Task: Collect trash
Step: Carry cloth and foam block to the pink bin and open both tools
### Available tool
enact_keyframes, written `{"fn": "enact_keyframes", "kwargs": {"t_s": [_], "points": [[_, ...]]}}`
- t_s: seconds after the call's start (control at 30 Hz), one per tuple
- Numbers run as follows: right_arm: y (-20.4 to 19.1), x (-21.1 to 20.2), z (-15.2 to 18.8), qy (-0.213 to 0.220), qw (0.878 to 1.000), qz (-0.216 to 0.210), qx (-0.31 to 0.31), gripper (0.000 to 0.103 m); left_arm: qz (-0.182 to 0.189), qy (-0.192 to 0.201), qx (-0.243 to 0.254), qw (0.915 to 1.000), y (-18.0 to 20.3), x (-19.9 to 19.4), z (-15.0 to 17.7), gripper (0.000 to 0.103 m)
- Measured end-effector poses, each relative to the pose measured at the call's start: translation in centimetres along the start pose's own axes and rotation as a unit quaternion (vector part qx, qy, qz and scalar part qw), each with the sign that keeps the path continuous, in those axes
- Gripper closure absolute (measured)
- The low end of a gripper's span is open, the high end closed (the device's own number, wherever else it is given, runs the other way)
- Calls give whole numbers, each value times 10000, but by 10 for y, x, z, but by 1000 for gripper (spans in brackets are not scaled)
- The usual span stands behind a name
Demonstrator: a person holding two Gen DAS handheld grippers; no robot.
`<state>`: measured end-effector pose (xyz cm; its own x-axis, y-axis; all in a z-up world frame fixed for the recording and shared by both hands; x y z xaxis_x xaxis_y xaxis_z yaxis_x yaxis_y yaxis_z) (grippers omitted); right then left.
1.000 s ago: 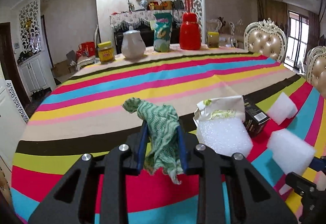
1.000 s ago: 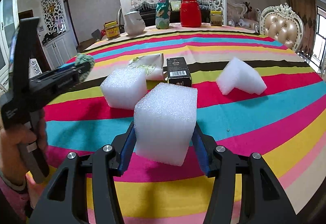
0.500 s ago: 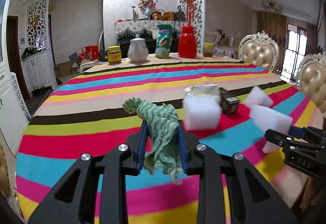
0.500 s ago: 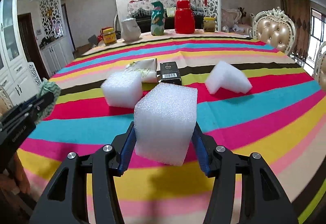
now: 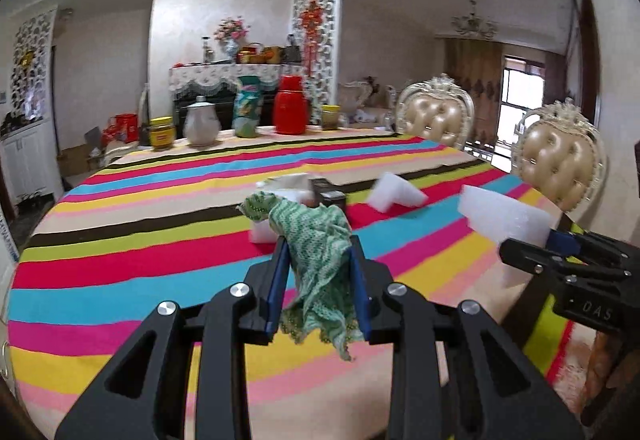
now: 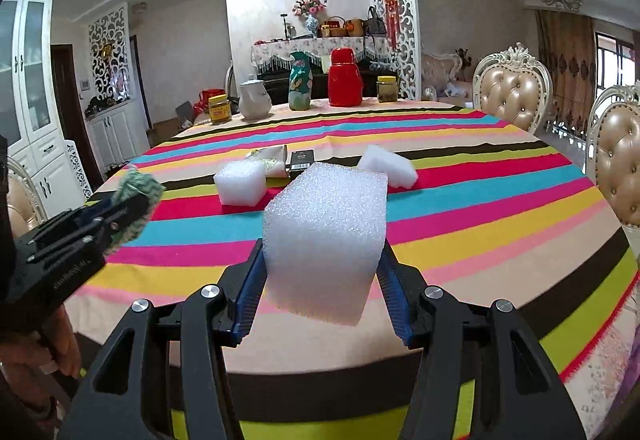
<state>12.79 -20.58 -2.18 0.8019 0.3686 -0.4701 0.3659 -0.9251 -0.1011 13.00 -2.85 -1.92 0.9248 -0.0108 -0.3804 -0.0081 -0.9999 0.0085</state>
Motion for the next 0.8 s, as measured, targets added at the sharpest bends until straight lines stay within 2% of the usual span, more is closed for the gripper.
{"fn": "enact_keyframes", "kwargs": {"t_s": [0.47,0.8], "points": [[28,-46,24,227,9993,292,-82,51,540,118,367,9978,55,-13,5,74],[65,-94,36,459,9961,753,1,51,1172,104,763,9901,113,-18,9,74]]}}
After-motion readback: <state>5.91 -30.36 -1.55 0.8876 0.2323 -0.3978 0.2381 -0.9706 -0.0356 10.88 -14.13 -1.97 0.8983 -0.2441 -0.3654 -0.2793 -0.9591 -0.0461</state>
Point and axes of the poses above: each gripper's, at about its wrist camera, not at the fingertips, and x roughly the way its jaws point, y to its right, z to its underside, the point moved 2 cm from there along x, roughly the way its jaws point, and after that the axes turned 5 degrees about -z, right-handed, at the moved point
